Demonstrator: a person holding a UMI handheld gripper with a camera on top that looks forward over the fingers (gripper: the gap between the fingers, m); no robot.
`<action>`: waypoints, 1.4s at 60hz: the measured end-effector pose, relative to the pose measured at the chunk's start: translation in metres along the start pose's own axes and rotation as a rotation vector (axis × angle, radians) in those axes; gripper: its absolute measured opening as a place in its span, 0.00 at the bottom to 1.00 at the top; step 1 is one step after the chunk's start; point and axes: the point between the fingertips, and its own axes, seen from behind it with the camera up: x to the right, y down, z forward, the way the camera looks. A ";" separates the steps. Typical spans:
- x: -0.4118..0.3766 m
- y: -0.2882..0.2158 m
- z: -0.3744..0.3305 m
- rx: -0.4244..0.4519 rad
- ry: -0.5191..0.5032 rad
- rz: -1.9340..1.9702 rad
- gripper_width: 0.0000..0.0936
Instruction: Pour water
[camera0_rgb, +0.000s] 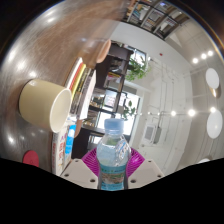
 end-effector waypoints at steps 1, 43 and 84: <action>0.007 0.011 0.000 -0.010 0.003 0.055 0.31; -0.116 0.081 -0.020 -0.270 -0.214 1.788 0.33; -0.137 0.069 -0.091 -0.378 -0.249 1.841 0.92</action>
